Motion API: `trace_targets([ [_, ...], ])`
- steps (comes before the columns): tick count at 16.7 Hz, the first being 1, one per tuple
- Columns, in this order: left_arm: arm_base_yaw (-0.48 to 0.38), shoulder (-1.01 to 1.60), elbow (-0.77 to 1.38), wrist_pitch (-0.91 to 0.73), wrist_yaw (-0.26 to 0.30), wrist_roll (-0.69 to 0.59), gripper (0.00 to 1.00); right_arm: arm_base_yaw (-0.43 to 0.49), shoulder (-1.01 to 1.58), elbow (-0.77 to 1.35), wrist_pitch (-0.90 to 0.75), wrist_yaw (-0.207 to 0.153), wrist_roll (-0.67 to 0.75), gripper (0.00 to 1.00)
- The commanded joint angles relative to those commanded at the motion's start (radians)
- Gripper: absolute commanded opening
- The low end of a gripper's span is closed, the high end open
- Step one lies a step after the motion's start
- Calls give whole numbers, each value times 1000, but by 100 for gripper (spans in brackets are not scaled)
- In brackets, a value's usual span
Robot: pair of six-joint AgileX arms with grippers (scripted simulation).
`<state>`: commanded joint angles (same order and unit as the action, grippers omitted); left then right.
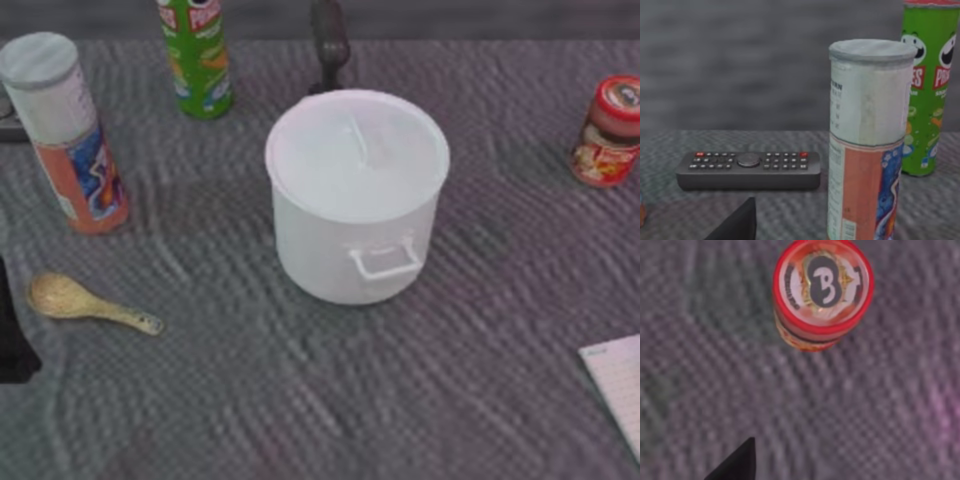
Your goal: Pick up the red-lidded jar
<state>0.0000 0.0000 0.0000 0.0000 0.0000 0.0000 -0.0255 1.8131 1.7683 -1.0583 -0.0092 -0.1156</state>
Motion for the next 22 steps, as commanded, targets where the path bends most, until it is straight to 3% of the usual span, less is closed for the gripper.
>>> trace_targets([
  [5, 0, 0, 0, 0, 0, 0, 100, 19, 426, 415, -184, -17, -50, 100],
  [9, 0, 0, 0, 0, 0, 0, 100, 29, 629, 616, -258, -24, -77, 100],
  [17, 0, 0, 0, 0, 0, 0, 100, 27, 674, 653, -267, -25, -84, 100],
  [22, 0, 0, 0, 0, 0, 0, 100, 34, 693, 560, -152, -25, -81, 100],
])
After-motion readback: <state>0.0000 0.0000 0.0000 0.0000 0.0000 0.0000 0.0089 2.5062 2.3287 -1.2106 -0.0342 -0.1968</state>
